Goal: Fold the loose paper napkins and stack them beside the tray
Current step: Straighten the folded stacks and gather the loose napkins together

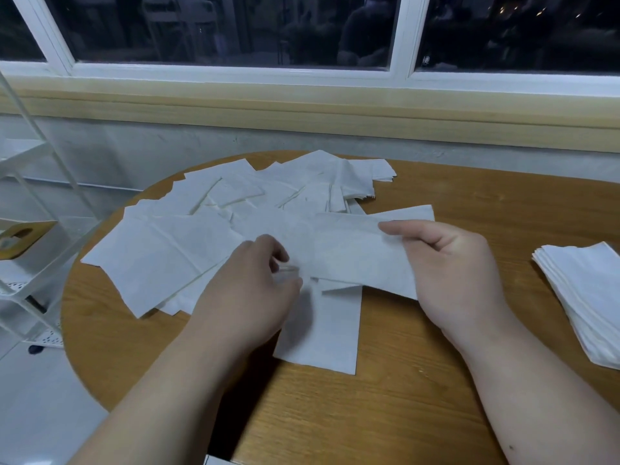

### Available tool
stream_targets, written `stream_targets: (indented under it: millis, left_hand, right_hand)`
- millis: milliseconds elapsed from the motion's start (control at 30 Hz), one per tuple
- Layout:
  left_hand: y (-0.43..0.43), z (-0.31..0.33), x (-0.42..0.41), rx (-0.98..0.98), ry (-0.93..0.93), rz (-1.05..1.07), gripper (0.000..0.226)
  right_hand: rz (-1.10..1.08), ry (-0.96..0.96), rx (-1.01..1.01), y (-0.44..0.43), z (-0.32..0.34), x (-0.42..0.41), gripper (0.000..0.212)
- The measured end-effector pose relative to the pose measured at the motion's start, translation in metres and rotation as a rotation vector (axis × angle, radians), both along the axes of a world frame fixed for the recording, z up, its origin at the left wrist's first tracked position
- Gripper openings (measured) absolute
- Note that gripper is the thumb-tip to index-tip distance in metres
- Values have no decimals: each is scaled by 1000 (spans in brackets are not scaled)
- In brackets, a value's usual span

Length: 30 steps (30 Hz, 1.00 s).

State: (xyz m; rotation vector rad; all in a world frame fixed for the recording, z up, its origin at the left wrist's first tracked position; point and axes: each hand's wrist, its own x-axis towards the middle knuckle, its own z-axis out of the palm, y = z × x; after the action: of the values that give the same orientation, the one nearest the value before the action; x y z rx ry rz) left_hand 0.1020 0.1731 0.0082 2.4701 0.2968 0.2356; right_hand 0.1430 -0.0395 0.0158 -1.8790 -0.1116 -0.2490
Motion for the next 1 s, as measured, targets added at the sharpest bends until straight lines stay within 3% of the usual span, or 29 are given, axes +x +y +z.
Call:
stream_targets:
  millis: [67, 267, 433, 567, 767, 900, 1000]
  left_hand:
    - [-3, 1, -4, 161, 99, -40, 24]
    - [-15, 7, -11, 404, 307, -3, 52]
    - [-12, 7, -8, 320, 347, -53, 36]
    - [-9, 8, -10, 228, 269, -76, 22]
    - [-4, 11, -8, -198, -45, -16, 12]
    - [-5, 16, -6, -631, -313, 48, 15]
    - [-14, 13, -3, -957, -396, 45, 15]
  right_hand:
    - [-24, 0, -55, 0, 0, -1, 47]
    - [-50, -24, -129, 2, 5, -4, 40]
    - [-110, -16, -92, -2, 4, -2, 36]
    - [-172, -34, -69, -5, 4, 1, 38]
    - [-215, -55, -48, -8, 2, 4, 40]
    - [-216, -44, 4, -7, 0, 2, 40]
    - [-106, -8, 160, 2, 0, -4, 35]
